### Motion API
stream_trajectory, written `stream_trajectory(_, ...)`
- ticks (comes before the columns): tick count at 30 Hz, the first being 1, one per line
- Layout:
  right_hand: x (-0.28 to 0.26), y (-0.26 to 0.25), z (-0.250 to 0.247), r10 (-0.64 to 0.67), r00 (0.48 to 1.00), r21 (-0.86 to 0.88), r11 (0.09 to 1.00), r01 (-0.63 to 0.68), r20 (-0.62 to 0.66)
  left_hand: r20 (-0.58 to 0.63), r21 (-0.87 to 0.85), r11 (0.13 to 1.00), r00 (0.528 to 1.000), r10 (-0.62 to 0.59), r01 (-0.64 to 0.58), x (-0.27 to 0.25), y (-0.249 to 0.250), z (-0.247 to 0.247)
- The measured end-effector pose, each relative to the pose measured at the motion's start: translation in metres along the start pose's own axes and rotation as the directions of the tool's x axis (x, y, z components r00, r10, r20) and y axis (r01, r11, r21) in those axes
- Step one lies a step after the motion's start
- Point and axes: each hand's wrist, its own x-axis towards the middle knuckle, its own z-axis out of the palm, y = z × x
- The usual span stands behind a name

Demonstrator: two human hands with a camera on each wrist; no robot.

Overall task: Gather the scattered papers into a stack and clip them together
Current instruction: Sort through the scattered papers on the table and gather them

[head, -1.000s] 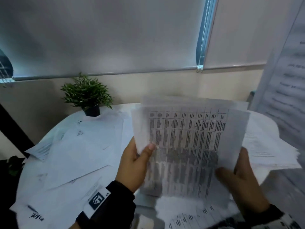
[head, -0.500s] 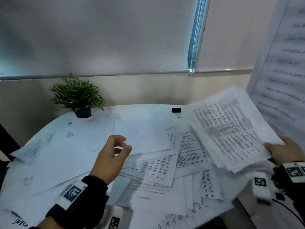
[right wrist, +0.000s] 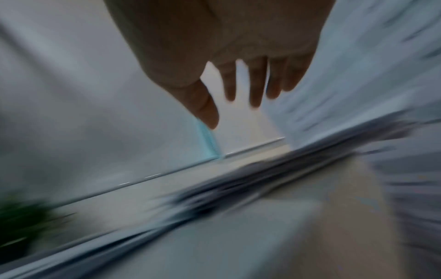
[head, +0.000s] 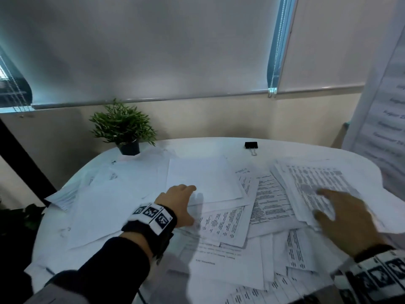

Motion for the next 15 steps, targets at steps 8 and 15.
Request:
stream_trajectory(8, -0.035, -0.060, 0.023, -0.286, 0.776, 0.014, 0.941, 0.337, 0.563, 0.103, 0.189, 0.982, 0.994, -0.028, 0.008, 0.021, 0.017, 0.009)
stream_trajectory(15, -0.032, -0.056, 0.019, -0.304, 0.814, 0.041, 0.944, 0.328, 0.495, -0.107, 0.218, 0.972, 0.992, -0.062, 0.084, 0.006, 0.025, -0.015)
